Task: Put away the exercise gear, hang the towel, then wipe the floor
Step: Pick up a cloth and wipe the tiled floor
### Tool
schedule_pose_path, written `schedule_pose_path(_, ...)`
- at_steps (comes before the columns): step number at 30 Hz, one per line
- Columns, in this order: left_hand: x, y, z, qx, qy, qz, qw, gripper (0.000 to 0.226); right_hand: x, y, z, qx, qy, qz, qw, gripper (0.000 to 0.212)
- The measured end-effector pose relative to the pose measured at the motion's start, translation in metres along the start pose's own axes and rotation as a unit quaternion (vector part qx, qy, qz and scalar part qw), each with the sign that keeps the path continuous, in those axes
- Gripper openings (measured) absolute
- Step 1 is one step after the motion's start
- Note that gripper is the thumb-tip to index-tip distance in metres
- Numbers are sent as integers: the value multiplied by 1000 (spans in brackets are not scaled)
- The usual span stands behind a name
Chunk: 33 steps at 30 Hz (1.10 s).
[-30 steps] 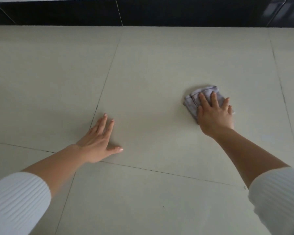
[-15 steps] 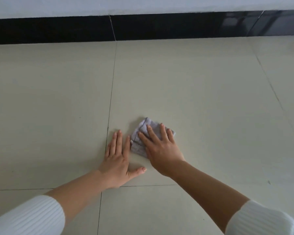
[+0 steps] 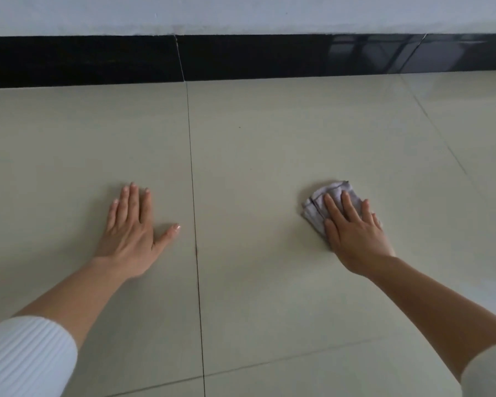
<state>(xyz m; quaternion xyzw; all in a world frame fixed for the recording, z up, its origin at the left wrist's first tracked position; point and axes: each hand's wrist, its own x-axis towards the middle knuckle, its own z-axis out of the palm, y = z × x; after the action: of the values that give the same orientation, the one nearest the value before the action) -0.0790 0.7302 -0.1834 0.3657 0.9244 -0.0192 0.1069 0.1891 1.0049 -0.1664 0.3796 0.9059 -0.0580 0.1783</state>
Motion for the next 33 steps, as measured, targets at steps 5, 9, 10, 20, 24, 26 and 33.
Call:
schedule_pose_path(5, 5, -11, 13, -60, 64, 32, 996, 93, 53, -46, -23, 15, 8, 19, 1000, 53)
schedule_pose_path(9, 7, -14, 13, -64, 67, 26, 995, 86, 91, -93, -38, 25, 3, -1, 1000, 53)
schedule_pose_path(10, 6, -13, 12, -62, 61, 26, 996, 86, 95, -105, -39, 25, 2, -15, 1000, 53)
schedule_pose_path(20, 4, -14, 0, -92, 30, 23, 995, 84, -12, -174, -10, -9, -49, -135, 990, 57)
schedule_pose_path(24, 4, -13, -4, -90, 6, 19, 996, 85, -53, -194, -2, 8, -73, -124, 990, 59)
schedule_pose_path(26, 4, -13, -4, -93, 7, 19, 995, 85, -55, -190, 2, 2, -68, -134, 989, 56)
schedule_pose_path(33, 7, -14, 3, -104, 33, 19, 994, 83, 25, -177, -16, 104, -59, 4, 993, 58)
